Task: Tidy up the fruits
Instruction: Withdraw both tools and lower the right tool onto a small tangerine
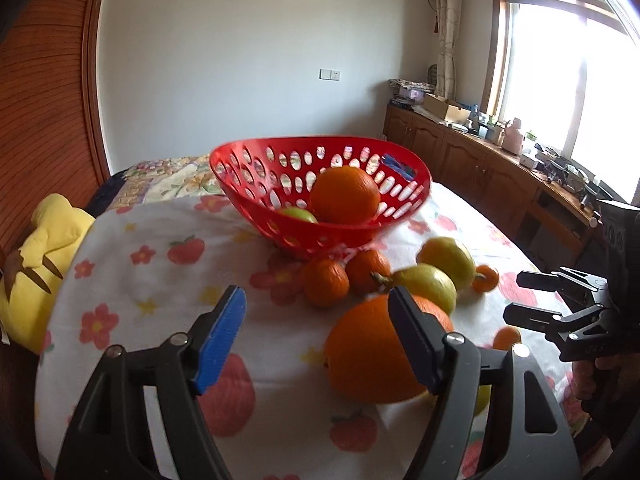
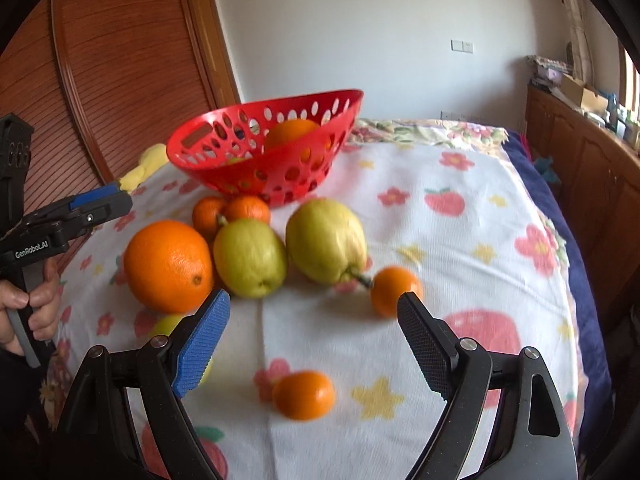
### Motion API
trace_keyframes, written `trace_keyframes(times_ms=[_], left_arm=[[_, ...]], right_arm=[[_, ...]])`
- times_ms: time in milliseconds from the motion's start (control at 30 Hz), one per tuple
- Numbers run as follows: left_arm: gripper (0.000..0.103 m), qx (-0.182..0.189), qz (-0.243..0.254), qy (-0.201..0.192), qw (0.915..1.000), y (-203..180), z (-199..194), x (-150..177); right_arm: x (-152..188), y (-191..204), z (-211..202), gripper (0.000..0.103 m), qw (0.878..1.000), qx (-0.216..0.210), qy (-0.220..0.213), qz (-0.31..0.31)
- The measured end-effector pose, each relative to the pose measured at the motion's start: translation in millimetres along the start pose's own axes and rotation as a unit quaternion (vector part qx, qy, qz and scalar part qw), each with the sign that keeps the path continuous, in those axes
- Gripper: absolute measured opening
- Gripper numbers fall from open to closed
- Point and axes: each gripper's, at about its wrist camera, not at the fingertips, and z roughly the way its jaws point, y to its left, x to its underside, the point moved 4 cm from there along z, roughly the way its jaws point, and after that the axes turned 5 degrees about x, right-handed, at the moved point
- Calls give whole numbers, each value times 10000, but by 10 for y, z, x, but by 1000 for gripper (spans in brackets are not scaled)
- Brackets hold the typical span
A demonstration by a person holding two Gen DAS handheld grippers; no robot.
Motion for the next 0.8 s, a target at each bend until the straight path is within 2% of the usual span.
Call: trace_keyframes(times_ms=[333,600,733,800], left_arm=[[74,92,109,24,9999,-255,7,188],[76,100,52,10,9999,-287,1,250],[77,60,61,16,10000,-294,7,237],[77,62,49,18,10000,-303,15,228]], right_arm=[[193,29,-12,79,10000,-25,58,22],[325,54,52,64,9998,-15,172,-59],[388,47,98,59,9997,-35,254,-57],[412,49,112,52,9997,-57,255,-37]])
